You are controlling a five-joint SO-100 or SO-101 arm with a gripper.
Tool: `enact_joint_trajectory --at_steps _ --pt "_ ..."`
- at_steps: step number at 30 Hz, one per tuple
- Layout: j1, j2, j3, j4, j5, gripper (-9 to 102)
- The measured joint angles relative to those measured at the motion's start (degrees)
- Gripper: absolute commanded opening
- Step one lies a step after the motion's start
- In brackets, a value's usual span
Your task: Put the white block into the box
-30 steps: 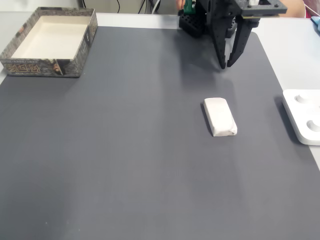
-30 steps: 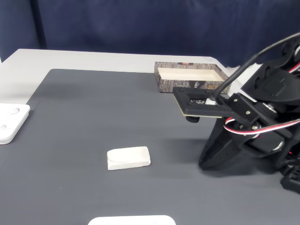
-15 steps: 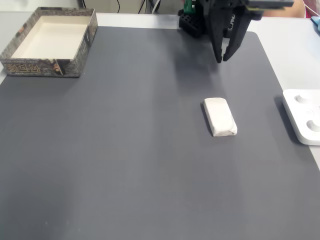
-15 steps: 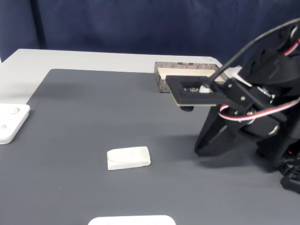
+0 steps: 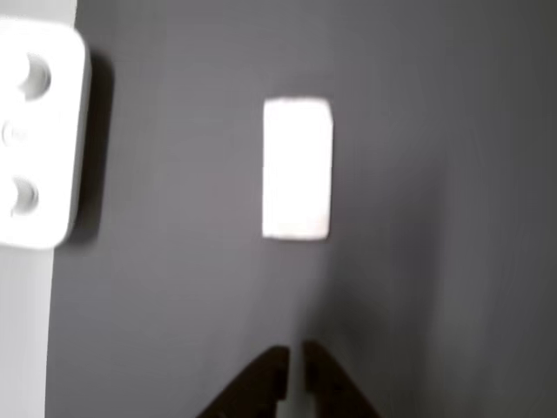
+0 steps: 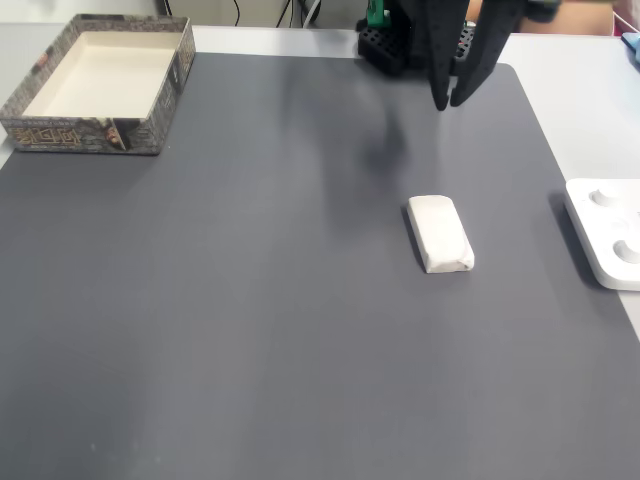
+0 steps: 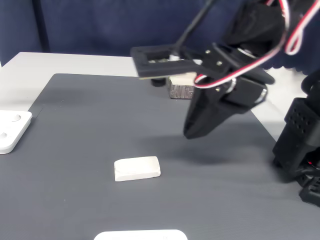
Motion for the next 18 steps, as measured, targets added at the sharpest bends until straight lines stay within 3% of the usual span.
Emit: enact_joint_trajectory --at_steps 18 --pt "0.44 -28.48 -21.09 -0.26 0.09 -2"
